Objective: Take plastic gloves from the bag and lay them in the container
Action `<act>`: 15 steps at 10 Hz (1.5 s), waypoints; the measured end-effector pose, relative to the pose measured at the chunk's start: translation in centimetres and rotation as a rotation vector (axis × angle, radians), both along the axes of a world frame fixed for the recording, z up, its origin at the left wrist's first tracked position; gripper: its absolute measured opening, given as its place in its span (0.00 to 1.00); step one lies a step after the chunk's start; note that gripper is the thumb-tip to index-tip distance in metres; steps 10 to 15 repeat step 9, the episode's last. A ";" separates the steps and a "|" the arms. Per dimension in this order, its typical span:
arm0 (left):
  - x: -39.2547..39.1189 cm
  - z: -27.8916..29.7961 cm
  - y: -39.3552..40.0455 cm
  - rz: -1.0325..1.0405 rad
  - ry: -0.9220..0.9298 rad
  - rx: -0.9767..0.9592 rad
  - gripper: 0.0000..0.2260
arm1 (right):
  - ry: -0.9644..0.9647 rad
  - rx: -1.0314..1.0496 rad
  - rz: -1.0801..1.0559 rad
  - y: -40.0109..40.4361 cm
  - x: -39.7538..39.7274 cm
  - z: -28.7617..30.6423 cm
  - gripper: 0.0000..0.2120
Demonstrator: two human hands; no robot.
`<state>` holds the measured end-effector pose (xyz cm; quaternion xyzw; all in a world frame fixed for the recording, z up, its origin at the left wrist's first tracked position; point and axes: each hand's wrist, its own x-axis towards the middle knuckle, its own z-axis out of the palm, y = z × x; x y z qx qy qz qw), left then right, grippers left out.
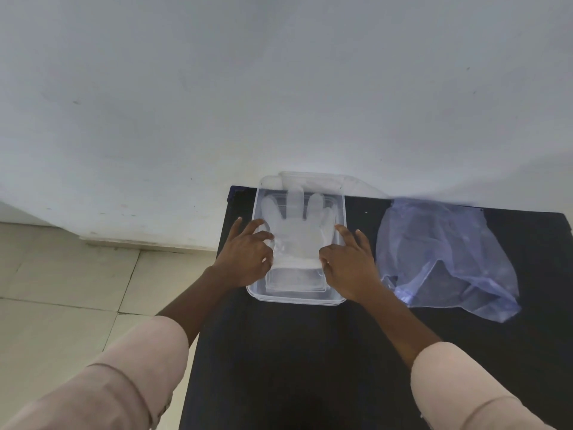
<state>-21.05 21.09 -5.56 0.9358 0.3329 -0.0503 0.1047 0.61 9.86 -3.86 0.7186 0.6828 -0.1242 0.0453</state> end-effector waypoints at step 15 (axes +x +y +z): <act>1.1 9.7 -2.0 0.172 -0.375 -0.390 0.11 | 0.241 0.055 0.000 -1.4 -0.1 6.8 0.24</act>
